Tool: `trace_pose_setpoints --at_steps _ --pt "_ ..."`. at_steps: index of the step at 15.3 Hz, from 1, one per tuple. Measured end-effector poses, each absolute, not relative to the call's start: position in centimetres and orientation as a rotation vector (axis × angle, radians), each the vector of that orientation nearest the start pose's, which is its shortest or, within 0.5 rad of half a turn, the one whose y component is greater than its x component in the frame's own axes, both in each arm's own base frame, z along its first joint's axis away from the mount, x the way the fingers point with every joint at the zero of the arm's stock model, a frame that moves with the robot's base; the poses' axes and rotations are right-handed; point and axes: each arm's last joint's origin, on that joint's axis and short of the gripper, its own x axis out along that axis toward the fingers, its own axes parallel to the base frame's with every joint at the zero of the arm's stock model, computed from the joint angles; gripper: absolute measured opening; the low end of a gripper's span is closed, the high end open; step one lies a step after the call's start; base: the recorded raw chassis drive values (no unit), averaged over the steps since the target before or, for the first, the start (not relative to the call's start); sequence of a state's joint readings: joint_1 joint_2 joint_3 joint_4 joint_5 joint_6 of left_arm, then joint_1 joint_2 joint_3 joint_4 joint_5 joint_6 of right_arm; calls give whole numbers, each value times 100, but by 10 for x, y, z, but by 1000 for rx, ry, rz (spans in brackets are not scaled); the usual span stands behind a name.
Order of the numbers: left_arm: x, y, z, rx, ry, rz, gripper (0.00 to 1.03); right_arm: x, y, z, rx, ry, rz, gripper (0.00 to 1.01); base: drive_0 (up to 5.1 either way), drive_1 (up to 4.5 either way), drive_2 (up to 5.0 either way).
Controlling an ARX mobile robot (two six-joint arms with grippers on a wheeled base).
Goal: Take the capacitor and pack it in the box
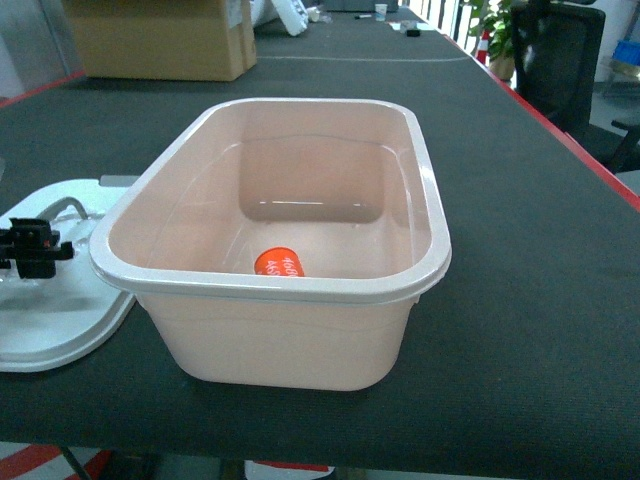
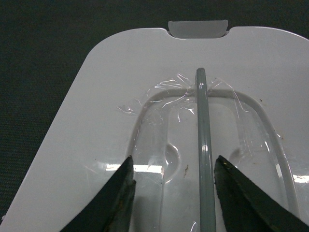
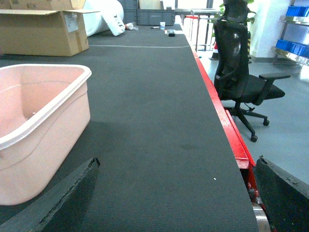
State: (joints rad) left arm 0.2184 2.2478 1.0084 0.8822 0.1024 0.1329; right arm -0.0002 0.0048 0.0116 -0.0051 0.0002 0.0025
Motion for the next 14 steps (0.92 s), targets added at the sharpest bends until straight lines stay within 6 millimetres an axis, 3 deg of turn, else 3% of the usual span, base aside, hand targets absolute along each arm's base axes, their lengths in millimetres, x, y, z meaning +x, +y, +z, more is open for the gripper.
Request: trace_pose_setpoints --at_steps 4,5,7,8,11,14 --pt "403 86 64 73 353 70 6 97 0 167 2 -2 0 98 0 0 0" --pt "403 86 64 70 351 68 2 97 0 167 2 -2 0 98 0 0 0" --pt "400 88 72 54 346 76 2 97 0 167 2 -2 0 98 0 0 0" --pt "398 92 86 46 331 82 2 97 0 167 2 -2 0 98 0 0 0" --pt "386 109 164 42 205 154 2 97 0 167 2 -1 0 98 0 0 0" --pt "380 109 185 39 176 181 2 97 0 167 2 -2 -1 98 0 0 0"
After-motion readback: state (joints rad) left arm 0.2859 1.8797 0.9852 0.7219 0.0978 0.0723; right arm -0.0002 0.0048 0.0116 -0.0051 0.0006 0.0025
